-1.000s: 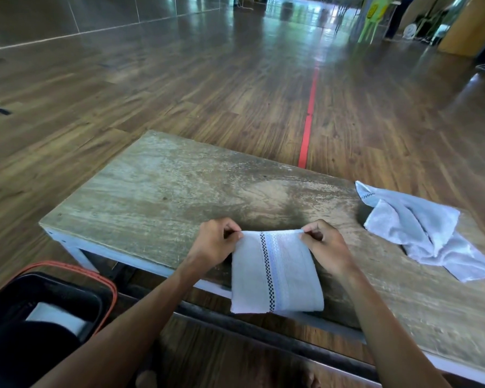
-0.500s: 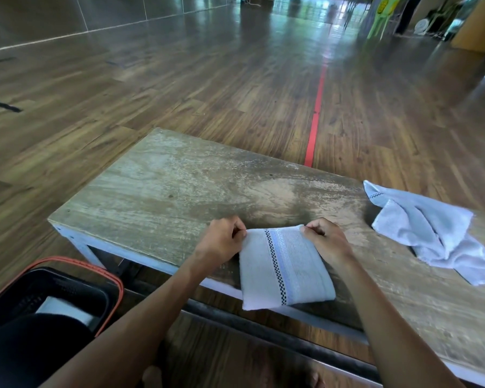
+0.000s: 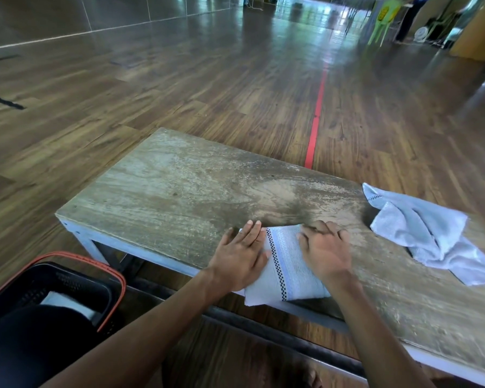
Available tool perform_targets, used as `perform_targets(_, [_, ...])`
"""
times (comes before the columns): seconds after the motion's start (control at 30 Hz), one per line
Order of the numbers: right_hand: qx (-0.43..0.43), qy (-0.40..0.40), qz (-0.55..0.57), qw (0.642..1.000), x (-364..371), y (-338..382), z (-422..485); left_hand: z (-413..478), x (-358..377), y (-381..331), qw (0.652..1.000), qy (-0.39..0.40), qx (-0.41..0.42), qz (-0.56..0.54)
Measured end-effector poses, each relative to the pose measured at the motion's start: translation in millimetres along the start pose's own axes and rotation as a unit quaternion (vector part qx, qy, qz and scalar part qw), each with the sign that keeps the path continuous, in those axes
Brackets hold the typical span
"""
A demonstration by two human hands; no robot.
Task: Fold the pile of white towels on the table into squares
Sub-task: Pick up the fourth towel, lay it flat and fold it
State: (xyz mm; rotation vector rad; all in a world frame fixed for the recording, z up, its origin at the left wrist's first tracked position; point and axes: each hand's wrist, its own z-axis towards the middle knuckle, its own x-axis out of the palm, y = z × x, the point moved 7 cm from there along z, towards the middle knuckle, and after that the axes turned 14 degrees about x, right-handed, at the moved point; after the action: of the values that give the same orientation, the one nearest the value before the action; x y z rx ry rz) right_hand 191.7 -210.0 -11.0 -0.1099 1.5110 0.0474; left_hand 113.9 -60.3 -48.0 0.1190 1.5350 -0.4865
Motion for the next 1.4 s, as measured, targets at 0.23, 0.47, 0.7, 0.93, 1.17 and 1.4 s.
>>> perform_targets(0.23, [-0.088,0.107,-0.022,0.99,27.0,25.9,-23.8,1.0,2.6,0.3,1.0,0.002,-0.001,-0.006])
perform_targets(0.47, [-0.094,0.151,-0.02,0.984,26.9,29.7,-23.8,-12.8,-0.4,1.7,0.999,0.0,-0.027,-0.017])
perform_targets(0.7, [-0.09,0.163,-0.05,0.981,30.8,40.2,-23.5,-83.3,-7.5,-18.6,0.917,-0.28,-0.18,-0.221])
perform_targets(0.93, [-0.115,0.077,-0.061,0.989,32.5,45.7,-27.0,-102.4,20.7,-37.3,0.769,-0.311,-0.251,-0.5])
perform_targets(1.17, [-0.15,0.114,-0.018,0.982,30.5,48.6,-31.7,-95.5,37.6,-41.1,0.706,-0.266,-0.202,-0.625])
perform_targets(1.4, [-0.119,0.161,-0.002,0.98,29.5,55.8,-32.0,-87.1,40.6,-49.8,0.731,-0.16,-0.168,-0.641])
